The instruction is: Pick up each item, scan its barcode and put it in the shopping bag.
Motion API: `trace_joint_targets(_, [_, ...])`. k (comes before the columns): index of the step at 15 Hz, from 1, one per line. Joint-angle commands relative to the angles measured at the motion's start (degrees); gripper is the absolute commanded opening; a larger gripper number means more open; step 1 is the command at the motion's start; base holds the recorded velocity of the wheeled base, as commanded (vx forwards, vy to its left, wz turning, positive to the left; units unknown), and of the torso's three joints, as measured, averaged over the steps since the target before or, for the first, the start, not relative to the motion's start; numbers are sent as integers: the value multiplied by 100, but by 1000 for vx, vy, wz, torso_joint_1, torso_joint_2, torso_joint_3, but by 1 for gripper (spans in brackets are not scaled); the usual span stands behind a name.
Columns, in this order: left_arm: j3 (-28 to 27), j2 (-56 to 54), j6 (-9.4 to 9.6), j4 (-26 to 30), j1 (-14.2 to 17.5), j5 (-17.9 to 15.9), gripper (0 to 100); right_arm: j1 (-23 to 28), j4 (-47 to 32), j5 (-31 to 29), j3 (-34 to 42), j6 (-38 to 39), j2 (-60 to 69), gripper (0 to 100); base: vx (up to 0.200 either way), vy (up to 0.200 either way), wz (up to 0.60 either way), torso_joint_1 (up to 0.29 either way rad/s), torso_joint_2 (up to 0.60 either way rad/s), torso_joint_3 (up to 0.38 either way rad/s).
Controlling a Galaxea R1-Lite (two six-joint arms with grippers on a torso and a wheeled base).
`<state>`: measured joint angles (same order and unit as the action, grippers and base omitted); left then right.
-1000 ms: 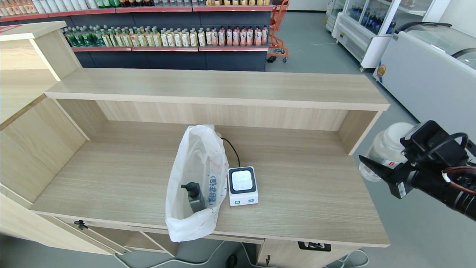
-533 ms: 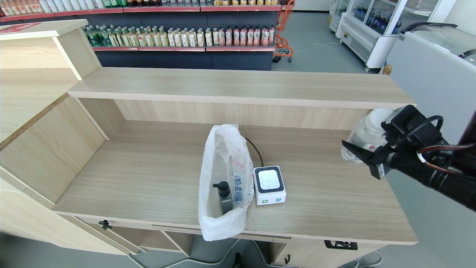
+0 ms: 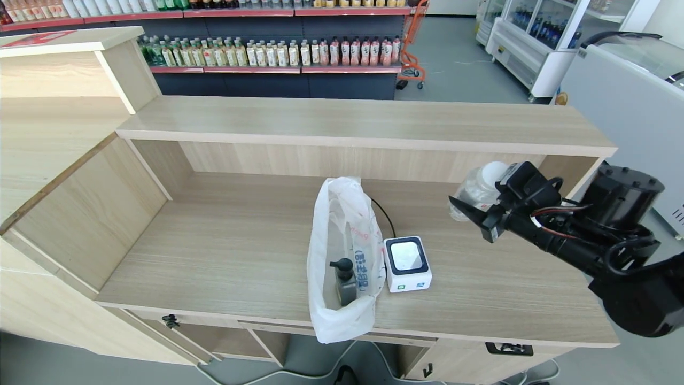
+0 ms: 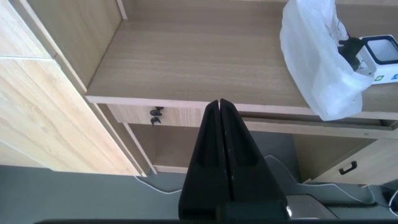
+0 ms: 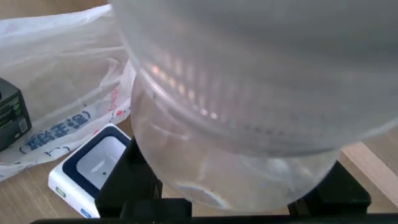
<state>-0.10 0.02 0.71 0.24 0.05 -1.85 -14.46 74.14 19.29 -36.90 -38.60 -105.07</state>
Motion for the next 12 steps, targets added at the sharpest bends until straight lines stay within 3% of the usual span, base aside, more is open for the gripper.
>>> trace_joint_targets(1, [1,-2,-9,2,-5,1,0,22,443,251,-151,-69,-822,0,0,0,0,0,0,0])
trace_joint_targets(5, [-8,-2,-9,2,-5,1,0,40,1006,981,-116,-219,-1402,0,0,0,0,0,0,0])
trace_joint_targets(12, [1,-2,0,2,-5,1,0,119,1234,1227,-107,-386,-1754,0,0,0,0,0,0,0])
